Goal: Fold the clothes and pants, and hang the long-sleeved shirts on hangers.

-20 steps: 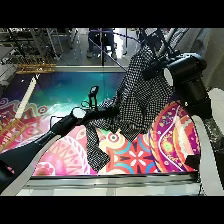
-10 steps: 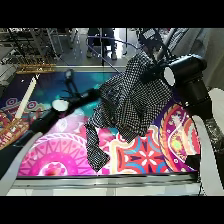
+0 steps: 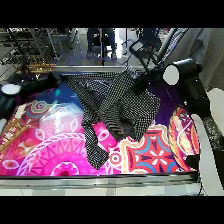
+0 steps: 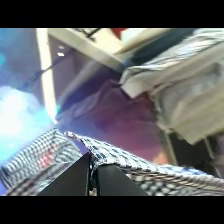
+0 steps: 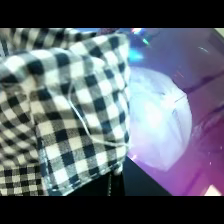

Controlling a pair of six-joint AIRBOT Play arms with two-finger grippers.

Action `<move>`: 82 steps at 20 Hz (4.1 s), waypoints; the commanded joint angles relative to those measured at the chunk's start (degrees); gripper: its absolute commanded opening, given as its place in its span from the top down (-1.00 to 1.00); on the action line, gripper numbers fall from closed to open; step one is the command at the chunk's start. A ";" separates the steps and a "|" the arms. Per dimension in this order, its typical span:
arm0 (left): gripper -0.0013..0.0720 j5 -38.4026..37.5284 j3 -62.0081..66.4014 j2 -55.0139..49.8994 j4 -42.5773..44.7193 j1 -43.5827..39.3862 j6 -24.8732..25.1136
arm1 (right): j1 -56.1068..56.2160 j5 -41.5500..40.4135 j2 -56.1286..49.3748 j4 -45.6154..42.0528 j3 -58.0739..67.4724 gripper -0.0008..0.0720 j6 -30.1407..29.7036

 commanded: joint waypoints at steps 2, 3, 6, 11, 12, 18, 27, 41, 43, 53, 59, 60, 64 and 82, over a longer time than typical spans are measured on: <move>0.93 -15.23 10.56 -2.80 -1.51 5.97 0.17 | -0.24 -1.14 -0.24 -0.13 -1.29 0.92 -12.94; 0.93 -16.94 11.47 -2.75 -1.75 6.36 0.15 | 0.00 -3.04 -0.24 -1.73 -1.29 0.92 -13.90; 0.93 -23.26 12.39 -2.71 -5.97 6.95 0.15 | 1.29 -7.48 -0.44 -7.76 -1.29 0.92 -18.34; 0.93 -34.14 12.37 -2.75 -6.25 6.86 0.20 | 3.56 -12.04 -3.13 -21.07 -1.51 0.92 -11.74; 0.93 -35.12 12.37 -2.75 -5.79 6.99 0.22 | 3.56 -12.57 -3.58 -22.58 -1.75 0.92 -9.01; 0.93 -35.50 12.37 -2.82 9.94 6.84 -3.06 | 3.56 -13.64 -4.85 -31.15 -2.05 0.92 1.18; 0.92 -41.86 12.37 -2.80 -17.57 5.75 -3.04 | 7.39 -17.33 -5.25 -41.55 -10.82 0.92 3.19; 0.92 -42.62 12.31 -6.97 10.10 -1.09 -5.40 | 5.09 -3.06 -7.28 -45.27 -8.02 0.92 17.40; 0.92 -37.31 12.33 -7.48 9.84 -1.07 -6.54 | 5.35 -2.71 -7.10 -45.27 -7.23 0.92 16.87; 0.92 -38.40 12.33 -7.45 -25.16 -9.14 -8.74 | 5.35 -2.86 -9.42 -46.62 -7.13 0.92 20.61; 0.92 -30.25 12.33 -7.48 -32.72 -14.25 -2.86 | 5.35 -0.13 -10.99 -46.38 -7.15 0.92 20.79; 0.91 -30.01 12.33 -7.48 -32.46 -14.32 -1.99 | 5.35 -0.13 -10.97 -46.16 -7.13 0.92 21.14; 0.61 -30.34 12.31 -7.54 -22.77 -13.97 -1.75 | 5.35 -0.26 -9.86 -40.65 -7.10 0.92 21.35; 0.93 -22.18 12.33 -2.82 3.80 -29.40 -12.13 | 5.35 4.79 4.02 -21.81 -6.93 0.92 21.77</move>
